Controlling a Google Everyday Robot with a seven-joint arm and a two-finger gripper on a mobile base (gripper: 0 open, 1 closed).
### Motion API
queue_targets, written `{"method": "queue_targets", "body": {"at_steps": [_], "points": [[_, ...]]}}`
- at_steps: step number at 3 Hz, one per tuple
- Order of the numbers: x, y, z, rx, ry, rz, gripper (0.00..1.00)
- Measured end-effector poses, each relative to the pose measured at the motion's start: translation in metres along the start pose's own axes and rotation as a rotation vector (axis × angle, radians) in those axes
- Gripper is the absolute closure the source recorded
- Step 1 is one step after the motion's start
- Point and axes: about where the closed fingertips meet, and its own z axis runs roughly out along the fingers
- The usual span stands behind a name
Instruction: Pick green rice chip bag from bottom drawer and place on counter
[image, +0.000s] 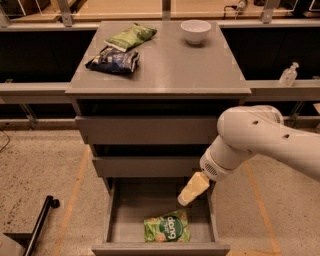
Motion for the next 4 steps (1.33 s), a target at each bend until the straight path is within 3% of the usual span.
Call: {"method": "queue_targets", "body": {"at_steps": [2, 4], "points": [[-0.002, 0.002, 0.010, -0.024, -0.001, -0.003, 0.00], [-0.041, 0.009, 0.086, -0.116, -0.079, 0.013, 0.00]]}}
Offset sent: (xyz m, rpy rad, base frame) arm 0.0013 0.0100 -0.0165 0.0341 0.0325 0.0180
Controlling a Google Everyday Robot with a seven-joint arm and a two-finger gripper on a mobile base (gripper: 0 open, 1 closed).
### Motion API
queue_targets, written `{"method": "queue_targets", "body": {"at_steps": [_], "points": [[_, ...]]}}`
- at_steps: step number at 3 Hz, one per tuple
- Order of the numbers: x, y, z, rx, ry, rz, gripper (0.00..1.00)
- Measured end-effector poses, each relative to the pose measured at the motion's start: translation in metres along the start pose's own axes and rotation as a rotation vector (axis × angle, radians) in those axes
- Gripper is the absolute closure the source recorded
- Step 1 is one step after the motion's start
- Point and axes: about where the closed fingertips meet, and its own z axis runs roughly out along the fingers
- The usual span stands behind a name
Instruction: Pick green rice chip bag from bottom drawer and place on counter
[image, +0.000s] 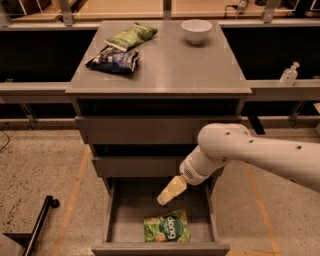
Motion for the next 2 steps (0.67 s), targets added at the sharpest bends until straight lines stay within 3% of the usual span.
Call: {"method": "queue_targets", "body": {"at_steps": [2], "points": [[-0.024, -0.017, 0.106, -0.070, 0.014, 0.086, 0.00]]}}
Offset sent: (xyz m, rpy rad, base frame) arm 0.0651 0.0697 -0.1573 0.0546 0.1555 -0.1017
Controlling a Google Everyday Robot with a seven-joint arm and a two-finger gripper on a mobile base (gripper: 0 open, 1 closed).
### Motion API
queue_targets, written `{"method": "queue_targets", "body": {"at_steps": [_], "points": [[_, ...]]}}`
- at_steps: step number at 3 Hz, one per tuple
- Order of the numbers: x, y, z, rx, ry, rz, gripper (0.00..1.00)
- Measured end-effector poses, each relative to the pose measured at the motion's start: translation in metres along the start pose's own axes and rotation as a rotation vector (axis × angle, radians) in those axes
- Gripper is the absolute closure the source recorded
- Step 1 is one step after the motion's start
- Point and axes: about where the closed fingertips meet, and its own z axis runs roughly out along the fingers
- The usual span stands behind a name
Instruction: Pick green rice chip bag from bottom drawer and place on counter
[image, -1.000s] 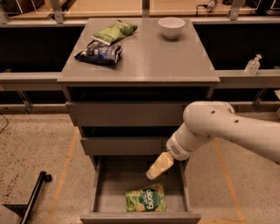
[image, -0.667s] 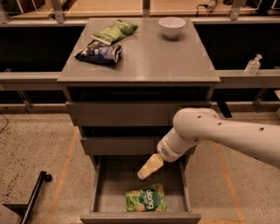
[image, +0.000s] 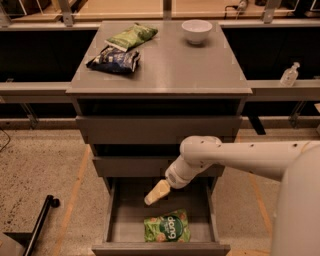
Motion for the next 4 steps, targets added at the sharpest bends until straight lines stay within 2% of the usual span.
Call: {"method": "queue_targets", "body": {"at_steps": [2, 3, 4], "points": [[0.005, 0.001, 0.037, -0.021, 0.051, 0.028, 0.00], [0.015, -0.004, 0.079, 0.001, 0.100, 0.086, 0.00], [0.025, -0.020, 0.128, 0.057, 0.148, 0.182, 0.00]]}}
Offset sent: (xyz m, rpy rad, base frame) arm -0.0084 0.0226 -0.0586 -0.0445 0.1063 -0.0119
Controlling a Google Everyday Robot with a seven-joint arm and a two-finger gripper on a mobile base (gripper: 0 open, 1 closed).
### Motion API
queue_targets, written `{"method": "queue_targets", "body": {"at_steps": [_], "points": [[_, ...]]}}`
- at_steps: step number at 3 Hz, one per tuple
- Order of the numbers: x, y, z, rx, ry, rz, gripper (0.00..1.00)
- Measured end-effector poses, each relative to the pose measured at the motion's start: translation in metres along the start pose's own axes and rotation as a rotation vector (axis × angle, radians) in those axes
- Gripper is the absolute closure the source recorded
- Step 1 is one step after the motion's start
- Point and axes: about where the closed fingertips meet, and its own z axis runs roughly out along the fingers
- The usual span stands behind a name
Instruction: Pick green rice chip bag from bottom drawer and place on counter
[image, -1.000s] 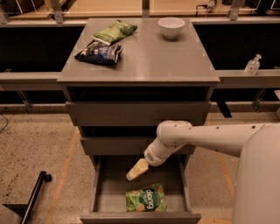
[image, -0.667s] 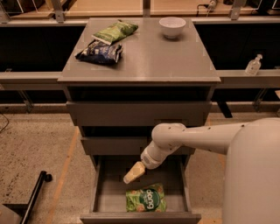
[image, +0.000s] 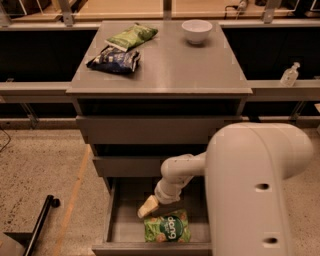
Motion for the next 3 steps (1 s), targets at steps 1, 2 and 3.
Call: {"method": "queue_targets", "body": {"at_steps": [1, 2, 3], "points": [[0.002, -0.018, 0.048, 0.041, 0.047, 0.089, 0.00], [0.006, -0.019, 0.050, 0.029, 0.050, 0.095, 0.00], [0.009, -0.025, 0.059, -0.048, 0.015, 0.120, 0.00]]}}
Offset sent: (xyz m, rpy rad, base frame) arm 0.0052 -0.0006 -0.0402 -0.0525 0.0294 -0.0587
